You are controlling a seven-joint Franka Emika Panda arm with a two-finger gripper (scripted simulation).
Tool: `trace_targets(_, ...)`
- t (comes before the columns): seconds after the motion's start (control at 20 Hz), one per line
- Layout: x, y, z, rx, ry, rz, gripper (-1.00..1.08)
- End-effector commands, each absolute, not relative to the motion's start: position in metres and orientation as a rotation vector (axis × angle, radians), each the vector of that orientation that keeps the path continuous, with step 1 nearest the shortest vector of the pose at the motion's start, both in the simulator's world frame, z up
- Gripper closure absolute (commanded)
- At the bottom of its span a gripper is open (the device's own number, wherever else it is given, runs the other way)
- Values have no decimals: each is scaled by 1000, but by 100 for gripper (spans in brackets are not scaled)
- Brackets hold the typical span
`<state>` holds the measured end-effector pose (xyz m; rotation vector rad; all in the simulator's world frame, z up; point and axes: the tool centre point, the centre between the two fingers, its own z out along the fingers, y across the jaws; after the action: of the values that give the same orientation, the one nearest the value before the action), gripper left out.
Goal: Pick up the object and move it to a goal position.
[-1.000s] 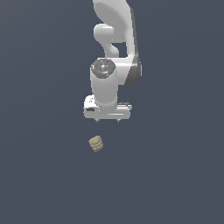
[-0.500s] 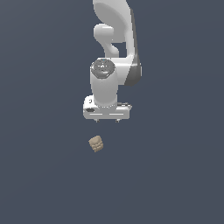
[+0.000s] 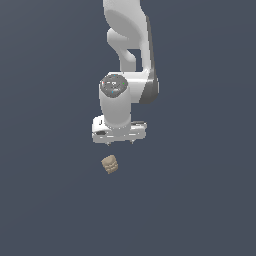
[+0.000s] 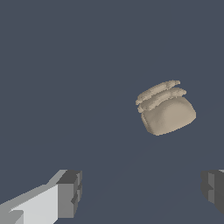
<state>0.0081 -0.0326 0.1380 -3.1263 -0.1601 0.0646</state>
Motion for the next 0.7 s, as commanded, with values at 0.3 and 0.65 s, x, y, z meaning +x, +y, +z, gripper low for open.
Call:
trace_targets(0.3,33,-52,118,-3103,-456,38,-92)
trace_targets(0.65,50,-68,102,-3065,-680,17,-92)
